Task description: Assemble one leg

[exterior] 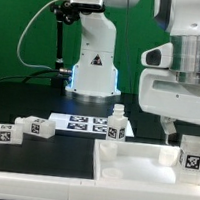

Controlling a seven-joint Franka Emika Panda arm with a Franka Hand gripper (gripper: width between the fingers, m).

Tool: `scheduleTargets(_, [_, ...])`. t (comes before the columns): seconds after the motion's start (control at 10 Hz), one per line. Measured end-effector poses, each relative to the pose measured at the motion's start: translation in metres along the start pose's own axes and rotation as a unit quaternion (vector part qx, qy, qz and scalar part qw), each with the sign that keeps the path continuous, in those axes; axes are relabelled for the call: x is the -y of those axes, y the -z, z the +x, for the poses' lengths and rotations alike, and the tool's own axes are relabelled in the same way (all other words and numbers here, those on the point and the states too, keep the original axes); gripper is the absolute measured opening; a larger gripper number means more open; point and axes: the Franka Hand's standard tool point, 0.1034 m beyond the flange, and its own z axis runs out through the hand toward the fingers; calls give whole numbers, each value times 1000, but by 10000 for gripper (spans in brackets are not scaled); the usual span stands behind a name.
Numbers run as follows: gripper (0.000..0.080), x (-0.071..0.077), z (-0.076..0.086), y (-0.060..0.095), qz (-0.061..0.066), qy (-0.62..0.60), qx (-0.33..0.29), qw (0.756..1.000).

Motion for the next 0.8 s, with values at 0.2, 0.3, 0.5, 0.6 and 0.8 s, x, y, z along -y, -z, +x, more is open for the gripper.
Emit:
scheduleTargets(0.2, [649,-3,6,0,-8,175,-6,984])
scheduleTargets(0.3, [649,-6,9,1,-12,257,-8,966])
scheduleTargets(0.5, [532,-5,8,0,-10,224,-7,975])
scheduleTargets(0.6, [532,-5,8,0,-10,219,-7,976])
scheduleTargets(0.8, [287,-5,8,0,-9,143,-8,990])
